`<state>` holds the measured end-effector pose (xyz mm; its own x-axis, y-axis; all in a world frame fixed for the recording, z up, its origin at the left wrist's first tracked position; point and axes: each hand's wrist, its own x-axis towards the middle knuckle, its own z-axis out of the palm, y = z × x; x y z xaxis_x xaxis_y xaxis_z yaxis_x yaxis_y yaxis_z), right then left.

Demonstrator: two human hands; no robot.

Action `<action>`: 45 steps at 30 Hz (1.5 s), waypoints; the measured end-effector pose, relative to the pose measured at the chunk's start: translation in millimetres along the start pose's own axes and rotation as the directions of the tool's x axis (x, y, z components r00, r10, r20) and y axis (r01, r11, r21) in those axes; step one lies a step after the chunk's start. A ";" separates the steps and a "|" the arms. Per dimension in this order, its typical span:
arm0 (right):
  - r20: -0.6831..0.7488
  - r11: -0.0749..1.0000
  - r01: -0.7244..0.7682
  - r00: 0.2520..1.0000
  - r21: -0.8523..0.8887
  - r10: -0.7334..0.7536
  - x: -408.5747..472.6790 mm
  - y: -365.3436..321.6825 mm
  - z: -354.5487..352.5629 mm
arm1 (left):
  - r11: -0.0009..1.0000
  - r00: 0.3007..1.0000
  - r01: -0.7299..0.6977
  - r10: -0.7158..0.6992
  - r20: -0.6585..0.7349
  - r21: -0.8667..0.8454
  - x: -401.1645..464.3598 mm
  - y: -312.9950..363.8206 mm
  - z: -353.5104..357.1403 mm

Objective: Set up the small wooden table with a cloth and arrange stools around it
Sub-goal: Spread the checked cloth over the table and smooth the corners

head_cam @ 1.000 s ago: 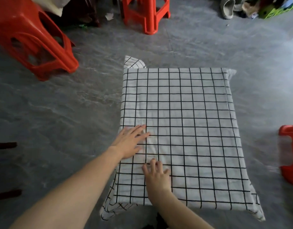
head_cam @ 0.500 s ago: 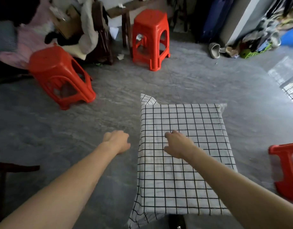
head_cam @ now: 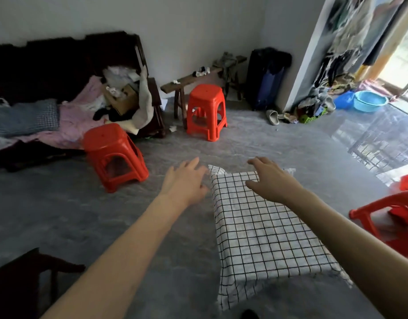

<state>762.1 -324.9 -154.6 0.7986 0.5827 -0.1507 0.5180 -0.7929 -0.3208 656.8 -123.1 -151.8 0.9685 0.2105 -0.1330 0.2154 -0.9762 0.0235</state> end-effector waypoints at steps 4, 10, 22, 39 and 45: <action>-0.035 1.000 0.010 0.999 -0.025 -0.011 -16.6 -24.8 -9.6 | 1.000 0.999 -0.023 0.023 -0.046 0.002 -21.3 -27.8 -24.1; -0.075 0.999 0.017 0.997 -0.030 -0.019 9.9 -46.2 -18.4 | 0.994 0.994 -0.105 0.105 -0.022 0.014 -5.2 -55.2 -37.1; -0.181 0.993 -0.116 0.976 0.030 0.120 147.6 -30.2 -43.3 | 0.953 0.951 -0.301 0.300 0.076 0.010 173.7 -69.8 -33.5; -0.181 0.873 -0.477 0.854 0.107 0.488 224.2 57.4 -55.7 | 0.787 0.782 -0.617 0.614 0.109 -0.003 401.3 -10.7 -11.9; -0.151 0.731 -0.653 0.716 0.198 0.681 246.9 56.2 -31.8 | 0.684 0.661 -0.730 0.702 0.265 0.008 468.3 -16.5 22.0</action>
<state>998.2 -231.2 -180.1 0.9712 -0.1498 -0.1854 -0.2039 -0.9250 -0.3207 1104.1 -9.6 -236.3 0.7581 -0.5602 -0.3339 -0.5606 -0.8214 0.1052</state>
